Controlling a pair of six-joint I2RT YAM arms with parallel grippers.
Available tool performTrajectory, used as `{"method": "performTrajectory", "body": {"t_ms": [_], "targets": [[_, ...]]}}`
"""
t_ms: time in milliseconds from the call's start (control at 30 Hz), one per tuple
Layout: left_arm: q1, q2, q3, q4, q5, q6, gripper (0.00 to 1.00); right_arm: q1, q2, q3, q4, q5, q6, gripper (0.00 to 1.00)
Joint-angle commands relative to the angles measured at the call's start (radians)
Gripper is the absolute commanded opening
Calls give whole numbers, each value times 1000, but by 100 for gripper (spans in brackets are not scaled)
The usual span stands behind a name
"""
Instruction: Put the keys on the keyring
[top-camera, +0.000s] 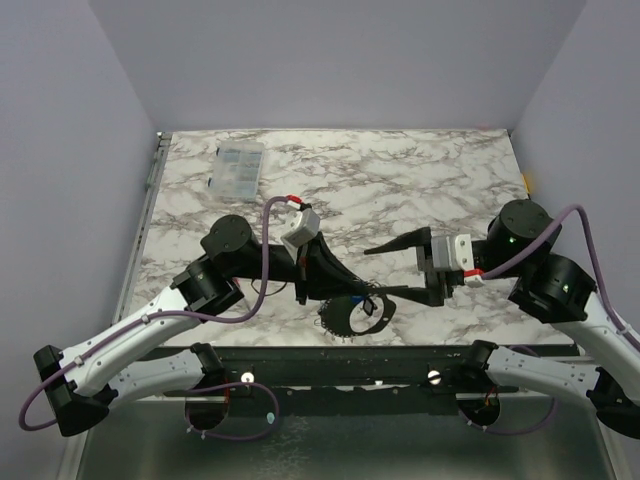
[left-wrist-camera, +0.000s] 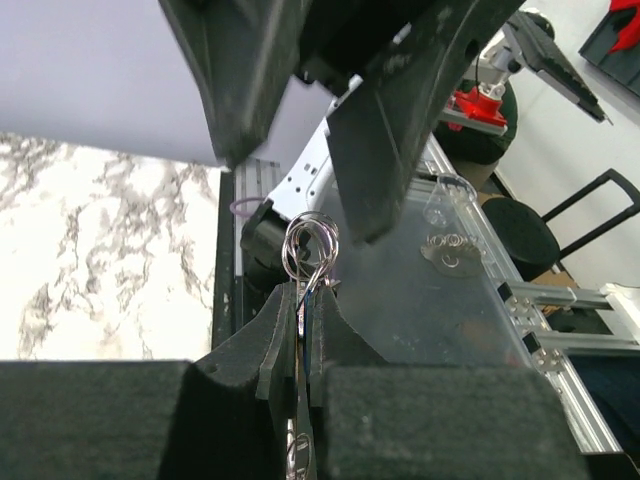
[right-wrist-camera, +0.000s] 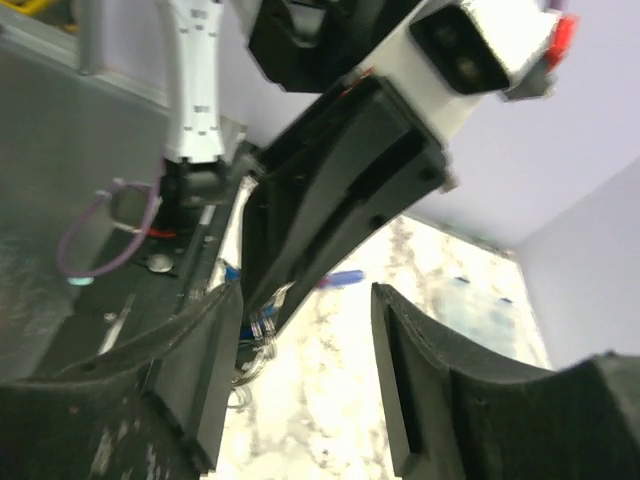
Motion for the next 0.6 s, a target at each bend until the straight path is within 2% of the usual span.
{"method": "performTrajectory", "body": {"t_ms": [0,167,400,567], "targets": [[4,-16,-11,-73,-41,24,0,4,-13,72,-39,124,-31,67],[5,-11,-6,-126,-79,37,0,4,-6,142,-158,127,-45,71],[20,52,60,-283,-98,56,0,4,160,322,-550,200,-88,70],[35,97,75,-315,-84,30,0,4,209,294,-647,234,-148,69]]}}
